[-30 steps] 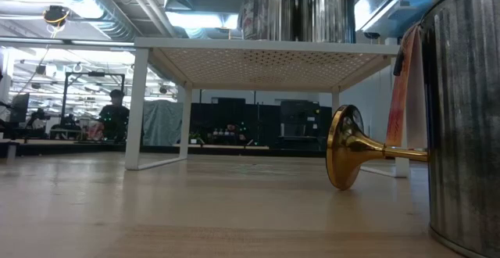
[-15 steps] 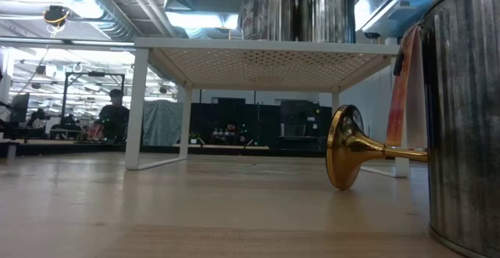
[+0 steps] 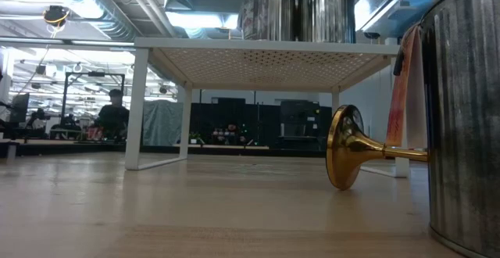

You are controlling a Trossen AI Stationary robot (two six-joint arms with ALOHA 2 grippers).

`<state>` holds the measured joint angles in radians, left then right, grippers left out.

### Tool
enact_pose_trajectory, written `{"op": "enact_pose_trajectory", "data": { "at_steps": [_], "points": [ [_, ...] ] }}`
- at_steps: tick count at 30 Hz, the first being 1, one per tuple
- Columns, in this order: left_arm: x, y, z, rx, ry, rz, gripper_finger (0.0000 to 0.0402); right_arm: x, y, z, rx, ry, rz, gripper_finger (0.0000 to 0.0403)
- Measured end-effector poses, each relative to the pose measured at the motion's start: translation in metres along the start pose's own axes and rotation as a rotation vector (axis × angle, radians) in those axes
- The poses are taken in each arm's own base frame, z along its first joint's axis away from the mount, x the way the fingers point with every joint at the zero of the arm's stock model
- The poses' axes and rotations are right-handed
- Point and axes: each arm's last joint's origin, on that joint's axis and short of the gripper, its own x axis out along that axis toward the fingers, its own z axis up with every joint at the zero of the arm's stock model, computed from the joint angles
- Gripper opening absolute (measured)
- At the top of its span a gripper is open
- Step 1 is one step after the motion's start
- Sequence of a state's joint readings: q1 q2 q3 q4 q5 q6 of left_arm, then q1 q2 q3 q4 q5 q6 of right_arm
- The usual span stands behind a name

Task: Pick & Place candle stick holders
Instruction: Put the left gold candle holder on the shelf aligned with the other gold candle holder

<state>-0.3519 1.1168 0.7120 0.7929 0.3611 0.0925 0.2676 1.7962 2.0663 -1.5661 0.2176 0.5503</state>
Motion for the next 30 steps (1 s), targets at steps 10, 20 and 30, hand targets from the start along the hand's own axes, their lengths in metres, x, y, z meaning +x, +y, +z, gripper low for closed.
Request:
{"op": "enact_pose_trajectory", "data": {
  "at_steps": [10,20,30],
  "points": [
    [-0.0001,0.0,-0.0001,0.0,0.0,0.0,0.0198,0.0001,-0.0008,-0.0001,0.06,-0.006,-0.018,0.0086],
    [-0.0001,0.0,-0.0001,0.0,0.0,0.0,0.0198,0.0096,-0.0033,-0.0004,0.099,0.024,-0.041,0.0003],
    [-0.0001,0.0,-0.0001,0.0,0.0,0.0,0.0198,0.01,-0.0031,-0.0006,0.1,0.031,-0.034,0.0001]
  ]
}}
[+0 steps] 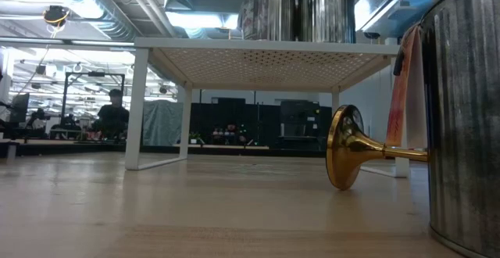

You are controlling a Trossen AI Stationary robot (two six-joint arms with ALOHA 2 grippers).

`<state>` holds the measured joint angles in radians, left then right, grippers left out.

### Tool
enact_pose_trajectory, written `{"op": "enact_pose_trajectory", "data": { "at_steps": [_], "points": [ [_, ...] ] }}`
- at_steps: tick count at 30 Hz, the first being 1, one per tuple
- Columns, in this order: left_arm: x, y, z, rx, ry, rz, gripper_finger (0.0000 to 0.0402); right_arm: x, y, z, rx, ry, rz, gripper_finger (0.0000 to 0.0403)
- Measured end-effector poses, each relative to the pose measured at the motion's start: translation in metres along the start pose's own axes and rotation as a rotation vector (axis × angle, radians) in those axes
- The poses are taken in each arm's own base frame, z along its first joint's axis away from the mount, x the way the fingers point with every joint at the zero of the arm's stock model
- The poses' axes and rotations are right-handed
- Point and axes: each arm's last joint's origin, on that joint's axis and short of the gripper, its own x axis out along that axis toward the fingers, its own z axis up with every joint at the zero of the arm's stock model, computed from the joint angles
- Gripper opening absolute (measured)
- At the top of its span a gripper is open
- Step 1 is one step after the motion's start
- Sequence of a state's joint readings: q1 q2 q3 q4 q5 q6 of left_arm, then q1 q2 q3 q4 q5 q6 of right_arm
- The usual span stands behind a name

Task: Pick & Place candle stick holders
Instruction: Put the left gold candle holder on the shelf aligned with the other gold candle holder

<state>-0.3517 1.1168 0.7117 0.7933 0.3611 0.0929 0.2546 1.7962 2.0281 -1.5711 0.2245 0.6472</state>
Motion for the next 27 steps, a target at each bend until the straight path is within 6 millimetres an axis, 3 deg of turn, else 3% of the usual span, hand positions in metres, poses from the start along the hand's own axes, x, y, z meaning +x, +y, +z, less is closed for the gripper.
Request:
{"op": "enact_pose_trajectory", "data": {
  "at_steps": [18,27],
  "points": [
    [0.0,0.0,0.0,0.0,0.0,0.0,0.0198,0.0003,-0.0003,0.0002,0.0,0.008,0.008,0.0],
    [0.0,0.0,0.0001,0.003,0.0,0.0,0.0198,-0.0042,0.0011,0.0008,-0.124,-0.088,-0.09,0.0]
  ]
}}
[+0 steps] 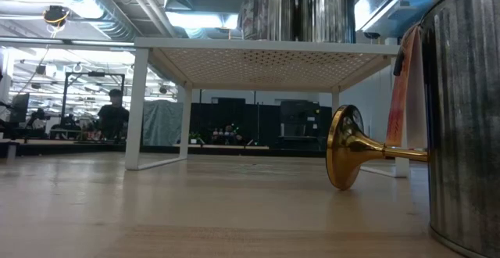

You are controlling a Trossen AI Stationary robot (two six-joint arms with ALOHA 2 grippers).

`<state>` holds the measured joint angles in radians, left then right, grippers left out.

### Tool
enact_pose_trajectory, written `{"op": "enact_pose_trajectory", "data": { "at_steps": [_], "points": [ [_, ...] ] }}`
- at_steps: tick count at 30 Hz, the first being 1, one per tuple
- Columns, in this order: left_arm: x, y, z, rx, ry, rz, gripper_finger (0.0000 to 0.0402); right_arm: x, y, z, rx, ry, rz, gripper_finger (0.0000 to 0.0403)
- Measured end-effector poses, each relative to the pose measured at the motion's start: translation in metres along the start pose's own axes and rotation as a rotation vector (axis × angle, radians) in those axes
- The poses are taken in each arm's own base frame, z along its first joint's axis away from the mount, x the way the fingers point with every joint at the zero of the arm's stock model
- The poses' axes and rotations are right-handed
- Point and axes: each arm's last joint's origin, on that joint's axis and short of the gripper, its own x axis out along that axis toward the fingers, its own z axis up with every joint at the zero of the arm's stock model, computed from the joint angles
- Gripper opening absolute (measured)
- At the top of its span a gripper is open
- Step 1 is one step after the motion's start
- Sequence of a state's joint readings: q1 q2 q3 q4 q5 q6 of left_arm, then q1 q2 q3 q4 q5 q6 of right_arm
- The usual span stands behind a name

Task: Pick & Place candle stick holders
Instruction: Put the left gold candle holder on the shelf aligned with the other gold candle holder

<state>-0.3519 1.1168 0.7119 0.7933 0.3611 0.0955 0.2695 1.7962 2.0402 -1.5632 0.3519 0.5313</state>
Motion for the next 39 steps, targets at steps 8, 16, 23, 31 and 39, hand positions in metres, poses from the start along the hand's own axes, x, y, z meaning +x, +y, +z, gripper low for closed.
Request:
{"op": "enact_pose_trajectory", "data": {
  "at_steps": [8,16,23,31,39],
  "points": [
    [0.0,0.0,0.0,0.005,0.0,0.001,0.0198,-0.003,0.012,-0.001,-0.032,0.016,0.143,0.0002],
    [0.0,0.0,0.0,0.005,0.0,0.001,0.0198,-0.012,0.036,-0.006,-0.107,0.0,0.341,0.0003],
    [0.0,0.0,0.0,0.005,0.0,0.0,0.0198,-0.024,0.06,-0.015,-0.168,-0.059,0.42,0.0003],
    [0.0,0.0,0.0,0.005,0.0,0.0,0.0198,-0.036,0.083,-0.03,-0.209,-0.092,0.482,0.0003],
    [0.0,0.0,0.0,-0.004,0.004,0.0,0.0198,-0.052,0.107,-0.051,-0.269,-0.124,0.549,0.0003]
  ]
}}
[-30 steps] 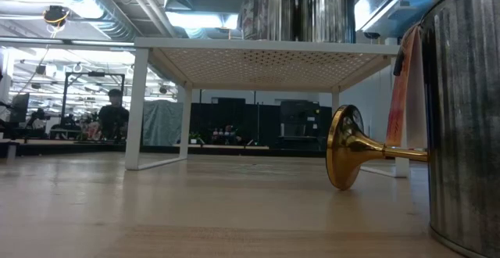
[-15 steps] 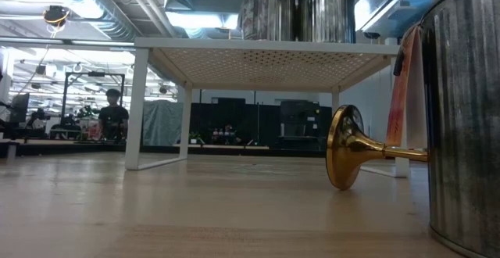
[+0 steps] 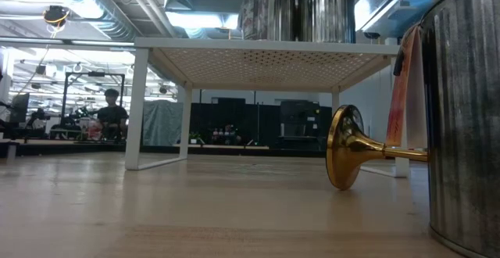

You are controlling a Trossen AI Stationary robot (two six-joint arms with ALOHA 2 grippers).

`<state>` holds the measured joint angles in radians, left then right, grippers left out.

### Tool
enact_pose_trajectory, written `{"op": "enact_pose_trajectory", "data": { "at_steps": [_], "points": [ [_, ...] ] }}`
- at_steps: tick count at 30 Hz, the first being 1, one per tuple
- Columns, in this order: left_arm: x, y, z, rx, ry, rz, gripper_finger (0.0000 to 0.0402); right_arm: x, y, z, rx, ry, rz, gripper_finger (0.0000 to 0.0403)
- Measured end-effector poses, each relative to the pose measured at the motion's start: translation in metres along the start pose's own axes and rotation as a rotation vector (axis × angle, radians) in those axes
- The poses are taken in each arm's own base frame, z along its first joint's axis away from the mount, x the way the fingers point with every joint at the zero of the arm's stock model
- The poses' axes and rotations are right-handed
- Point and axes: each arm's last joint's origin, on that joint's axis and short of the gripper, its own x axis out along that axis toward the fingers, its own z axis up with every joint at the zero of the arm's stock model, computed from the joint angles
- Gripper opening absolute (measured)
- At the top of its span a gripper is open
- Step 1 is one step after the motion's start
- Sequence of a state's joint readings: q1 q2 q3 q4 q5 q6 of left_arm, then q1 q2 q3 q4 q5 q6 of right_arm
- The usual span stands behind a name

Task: Pick & Place candle stick holders
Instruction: Put the left gold candle holder on the shelf aligned with the other gold candle holder

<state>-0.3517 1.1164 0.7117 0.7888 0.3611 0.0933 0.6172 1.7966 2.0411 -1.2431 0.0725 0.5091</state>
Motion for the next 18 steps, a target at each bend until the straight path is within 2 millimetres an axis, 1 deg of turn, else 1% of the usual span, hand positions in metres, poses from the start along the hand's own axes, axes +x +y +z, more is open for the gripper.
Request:
{"op": "enact_pose_trajectory", "data": {
  "at_steps": [4,8,11,15,18],
  "points": [
    [-0.002,-0.002,0.002,-0.025,0.011,-0.032,0.0198,-0.002,0.017,-0.01,-0.003,-0.013,-0.013,0.0003],
    [-0.006,-0.004,0.008,-0.061,0.01,-0.097,0.0198,-0.004,0.031,-0.019,-0.009,-0.061,-0.073,0.0003],
    [-0.006,-0.007,0.008,-0.065,0.009,-0.123,0.0198,-0.006,0.041,-0.026,-0.04,-0.105,-0.124,0.0003],
    [-0.005,-0.009,0.008,-0.063,0.007,-0.152,0.0198,0.0,0.052,-0.039,-0.088,-0.146,-0.211,0.0004],
    [-0.006,-0.009,0.008,-0.066,0.012,-0.153,0.0198,0.011,0.055,-0.048,-0.116,-0.154,-0.263,0.0004]
  ]
}}
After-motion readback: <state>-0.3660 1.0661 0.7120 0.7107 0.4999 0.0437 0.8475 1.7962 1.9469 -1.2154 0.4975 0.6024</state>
